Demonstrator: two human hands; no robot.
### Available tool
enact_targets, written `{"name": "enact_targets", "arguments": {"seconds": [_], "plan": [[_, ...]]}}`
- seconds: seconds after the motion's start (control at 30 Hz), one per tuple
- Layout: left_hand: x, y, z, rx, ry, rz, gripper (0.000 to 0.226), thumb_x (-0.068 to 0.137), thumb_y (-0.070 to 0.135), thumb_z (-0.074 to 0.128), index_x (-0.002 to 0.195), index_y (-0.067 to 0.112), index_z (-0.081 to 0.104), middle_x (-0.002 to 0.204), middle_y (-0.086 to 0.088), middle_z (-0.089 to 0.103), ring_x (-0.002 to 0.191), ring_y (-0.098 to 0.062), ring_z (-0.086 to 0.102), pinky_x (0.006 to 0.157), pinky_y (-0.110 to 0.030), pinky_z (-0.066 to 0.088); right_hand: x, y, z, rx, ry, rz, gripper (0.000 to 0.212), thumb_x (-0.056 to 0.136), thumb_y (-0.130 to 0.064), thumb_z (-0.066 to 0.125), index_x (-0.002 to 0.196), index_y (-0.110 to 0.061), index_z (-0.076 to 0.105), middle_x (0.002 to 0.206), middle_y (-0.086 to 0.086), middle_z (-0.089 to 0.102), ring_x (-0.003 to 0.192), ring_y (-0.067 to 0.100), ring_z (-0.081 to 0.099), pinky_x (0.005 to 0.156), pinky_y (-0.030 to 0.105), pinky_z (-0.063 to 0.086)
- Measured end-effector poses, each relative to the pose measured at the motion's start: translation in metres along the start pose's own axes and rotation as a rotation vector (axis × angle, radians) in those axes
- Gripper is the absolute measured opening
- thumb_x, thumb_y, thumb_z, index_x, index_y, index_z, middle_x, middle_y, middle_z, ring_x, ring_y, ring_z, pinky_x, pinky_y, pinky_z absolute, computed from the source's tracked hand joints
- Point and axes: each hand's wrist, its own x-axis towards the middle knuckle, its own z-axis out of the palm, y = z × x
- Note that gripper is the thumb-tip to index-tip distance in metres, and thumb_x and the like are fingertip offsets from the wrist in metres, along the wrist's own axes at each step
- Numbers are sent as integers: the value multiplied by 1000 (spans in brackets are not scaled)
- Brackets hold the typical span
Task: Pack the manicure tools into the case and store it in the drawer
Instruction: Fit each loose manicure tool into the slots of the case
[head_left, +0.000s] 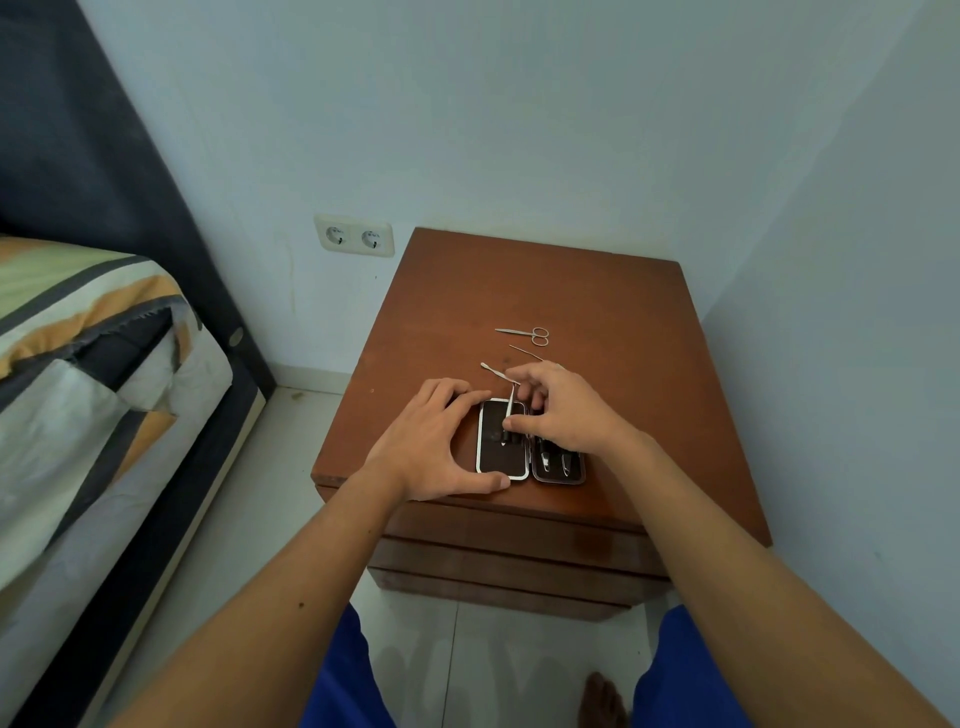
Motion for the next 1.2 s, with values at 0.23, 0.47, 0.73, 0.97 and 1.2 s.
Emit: {"name": "enact_targets", "arguments": {"seconds": [0.23, 0.47, 0.73, 0.97, 1.2], "plan": [[0, 0, -1, 0, -10, -3, 114, 69, 86, 70, 160, 26, 38, 149, 8, 38, 142, -9, 28, 119, -30, 33, -2, 1, -2, -45, -6, -11, 57, 81, -30, 89, 133, -24, 68, 109, -9, 60, 83, 4, 56, 82, 20, 44], [0, 1, -1, -11, -5, -4, 113, 70, 85, 72, 160, 25, 38, 148, 8, 39, 141, -8, 29, 119, -31, 35, -12, 3, 2, -26, 3, -49, 67, 78, -40, 88, 139, -26, 64, 115, -9, 57, 96, 5, 58, 86, 24, 48], [-1, 2, -2, -30, -5, -7, 112, 69, 85, 71, 159, 27, 39, 148, 9, 40, 141, -8, 30, 119, -34, 38, -26, 7, 8, -41, -1, -89, 82, 71, -46, 92, 143, -22, 61, 123, -12, 47, 104, 4, 51, 85, 15, 39], [-2, 0, -2, -38, -25, -9, 117, 66, 87, 71, 161, 27, 38, 148, 9, 39, 143, -8, 28, 119, -35, 37, -28, 6, 3, -83, -67, -98, 75, 72, -45, 91, 140, -25, 65, 129, -13, 45, 119, 7, 50, 95, 17, 42], [-1, -3, -3, -75, -48, -15, 119, 65, 86, 75, 162, 27, 37, 148, 11, 38, 142, -5, 27, 119, -35, 38, -26, 7, 0, -38, -67, -85, 68, 76, -40, 90, 138, -27, 65, 126, -12, 50, 108, 4, 56, 90, 16, 45]]}}
